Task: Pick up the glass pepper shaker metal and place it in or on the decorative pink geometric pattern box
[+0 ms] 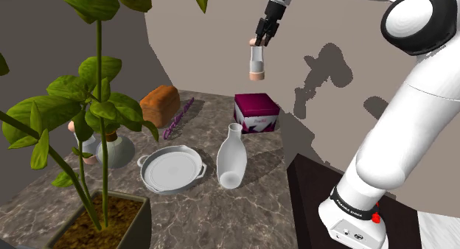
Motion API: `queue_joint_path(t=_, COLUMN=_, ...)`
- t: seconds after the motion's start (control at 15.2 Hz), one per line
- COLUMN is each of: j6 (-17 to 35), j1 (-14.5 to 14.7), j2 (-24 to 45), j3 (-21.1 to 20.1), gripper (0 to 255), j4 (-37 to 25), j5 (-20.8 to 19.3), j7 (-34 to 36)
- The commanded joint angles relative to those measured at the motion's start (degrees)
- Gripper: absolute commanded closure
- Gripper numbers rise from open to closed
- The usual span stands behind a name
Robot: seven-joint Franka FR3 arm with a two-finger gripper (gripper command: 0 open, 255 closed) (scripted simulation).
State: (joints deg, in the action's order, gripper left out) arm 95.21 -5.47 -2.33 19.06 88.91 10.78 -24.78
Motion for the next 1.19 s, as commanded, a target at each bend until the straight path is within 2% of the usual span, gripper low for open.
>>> queue_joint_path(t=0.0, j6=-1.7, j1=-1.1, j2=-1.4, j3=1.1, gripper=255, j4=0.0, j5=-0.2, j7=-2.0)
queue_joint_path(t=0.13, j6=-2.8, j1=-1.7, j2=-1.9, j3=1.9, gripper=255, j4=-0.4, j5=-0.2, j7=-3.3)
queue_joint_path(t=1.12, j6=9.3, j1=-1.6, j2=-5.0, j3=1.4, gripper=255, j4=14.7, j5=-1.1, j7=-4.6)
